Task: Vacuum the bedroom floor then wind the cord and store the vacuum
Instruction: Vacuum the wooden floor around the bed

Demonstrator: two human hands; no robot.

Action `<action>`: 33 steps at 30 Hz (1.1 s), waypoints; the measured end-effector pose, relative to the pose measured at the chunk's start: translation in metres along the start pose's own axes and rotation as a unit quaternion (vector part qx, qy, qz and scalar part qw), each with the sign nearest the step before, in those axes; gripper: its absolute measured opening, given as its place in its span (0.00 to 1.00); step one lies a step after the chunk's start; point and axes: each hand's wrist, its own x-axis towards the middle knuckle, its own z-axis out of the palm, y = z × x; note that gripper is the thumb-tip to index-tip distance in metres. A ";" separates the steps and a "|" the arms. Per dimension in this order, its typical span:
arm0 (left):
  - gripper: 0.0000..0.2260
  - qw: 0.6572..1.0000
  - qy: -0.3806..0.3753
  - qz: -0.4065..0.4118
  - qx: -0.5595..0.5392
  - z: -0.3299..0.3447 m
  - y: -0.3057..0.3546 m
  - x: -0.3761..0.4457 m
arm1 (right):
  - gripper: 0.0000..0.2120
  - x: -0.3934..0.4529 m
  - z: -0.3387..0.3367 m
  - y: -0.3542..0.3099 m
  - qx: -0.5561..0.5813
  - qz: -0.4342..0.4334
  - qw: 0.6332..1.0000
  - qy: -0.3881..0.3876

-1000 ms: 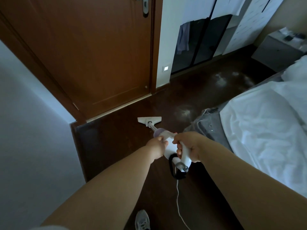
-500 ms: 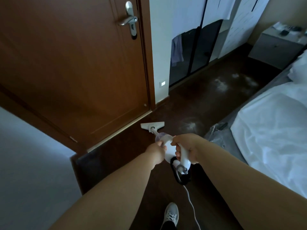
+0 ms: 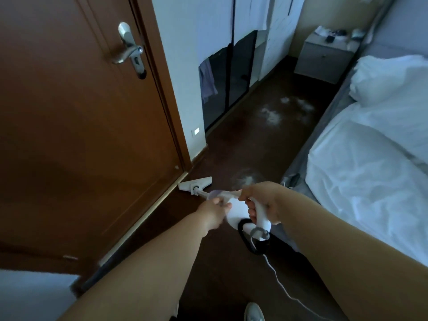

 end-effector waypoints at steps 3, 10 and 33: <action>0.21 0.997 -0.072 0.018 0.021 -0.023 0.004 -0.005 | 0.06 -0.012 0.016 0.004 0.039 0.006 0.999 0.026; 0.18 0.968 -0.214 0.030 0.128 -0.075 -0.001 -0.038 | 0.05 -0.053 0.084 0.030 0.165 0.024 0.982 0.088; 0.17 0.901 -0.265 0.174 0.295 -0.196 -0.022 0.002 | 0.06 -0.044 0.242 -0.038 0.370 0.031 0.907 0.198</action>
